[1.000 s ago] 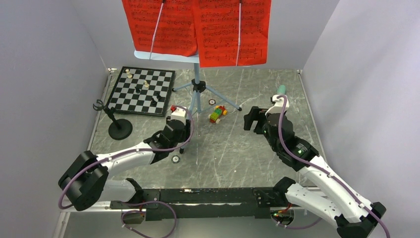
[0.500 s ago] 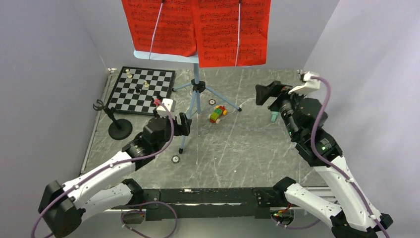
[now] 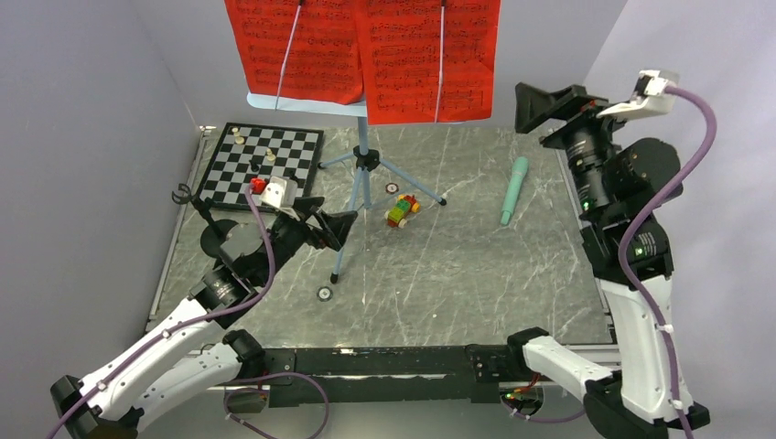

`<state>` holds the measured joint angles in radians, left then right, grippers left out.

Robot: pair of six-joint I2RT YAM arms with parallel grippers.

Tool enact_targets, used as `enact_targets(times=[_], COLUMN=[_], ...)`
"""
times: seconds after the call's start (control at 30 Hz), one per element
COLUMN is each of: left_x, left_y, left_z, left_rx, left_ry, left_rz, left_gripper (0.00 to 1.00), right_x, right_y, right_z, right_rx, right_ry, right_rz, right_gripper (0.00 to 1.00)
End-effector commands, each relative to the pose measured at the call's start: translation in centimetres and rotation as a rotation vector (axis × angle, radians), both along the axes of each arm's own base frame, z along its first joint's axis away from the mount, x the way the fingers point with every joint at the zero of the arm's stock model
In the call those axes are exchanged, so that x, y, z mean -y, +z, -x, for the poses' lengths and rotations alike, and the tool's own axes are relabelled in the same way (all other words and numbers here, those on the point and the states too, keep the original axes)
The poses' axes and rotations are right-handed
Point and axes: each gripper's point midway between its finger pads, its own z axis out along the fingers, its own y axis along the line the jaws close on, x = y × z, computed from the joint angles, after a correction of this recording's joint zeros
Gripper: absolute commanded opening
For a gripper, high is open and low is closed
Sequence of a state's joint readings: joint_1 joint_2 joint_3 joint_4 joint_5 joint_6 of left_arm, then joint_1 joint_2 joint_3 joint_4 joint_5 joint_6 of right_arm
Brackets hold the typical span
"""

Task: Pack up the instrument practice props

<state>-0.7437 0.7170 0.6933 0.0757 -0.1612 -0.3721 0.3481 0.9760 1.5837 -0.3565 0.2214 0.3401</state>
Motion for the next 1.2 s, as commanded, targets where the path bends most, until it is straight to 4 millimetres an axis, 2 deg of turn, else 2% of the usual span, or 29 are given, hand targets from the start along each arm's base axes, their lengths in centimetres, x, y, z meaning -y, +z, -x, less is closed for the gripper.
enact_targets(times=[0.0,0.17,0.2,0.27,0.4,0.53,0.7,0.9,1.17], left_x=[1.4,1.6,1.6,1.5,1.3,1.2,2.3,3.9,5.8], left_y=[5.1,6.5,7.0,8.3,11.8,14.9,18.3,21.1,24.0], left_z=[2.2,3.5,4.0,4.9,7.2,7.9,8.1,7.6,6.4], left_rx=[0.107,0.155,0.176,0.219,0.328,0.384,0.427,0.470,0.495], left_ry=[-0.139,-0.198,-0.215,-0.250,-0.325,-0.348,-0.398,-0.443,-0.475], left_rz=[0.088,0.109,0.112,0.119,0.147,0.200,0.203,0.188,0.204], left_gripper=[0.99,0.99,0.99,0.99,0.99,0.99,0.99,0.99,0.99], right_x=[-2.3,-1.2,-0.7,-0.9,-1.6,-2.3,-3.5,-4.9,-6.0], right_y=[3.0,4.4,4.5,4.7,3.6,1.8,0.4,0.2,-1.5], right_z=[-0.6,-3.0,-3.2,-3.1,-3.6,-3.9,-3.7,-2.7,-4.2], right_rx=[0.077,0.158,0.172,0.225,0.261,0.249,0.222,0.222,0.157], right_ry=[0.230,0.352,0.372,0.457,0.599,0.664,0.681,0.693,0.692], right_rz=[-0.053,-0.156,-0.184,-0.181,-0.170,-0.168,-0.118,-0.063,-0.044], right_gripper=[0.98,0.97,0.97,0.95,0.93,0.90,0.89,0.89,0.80])
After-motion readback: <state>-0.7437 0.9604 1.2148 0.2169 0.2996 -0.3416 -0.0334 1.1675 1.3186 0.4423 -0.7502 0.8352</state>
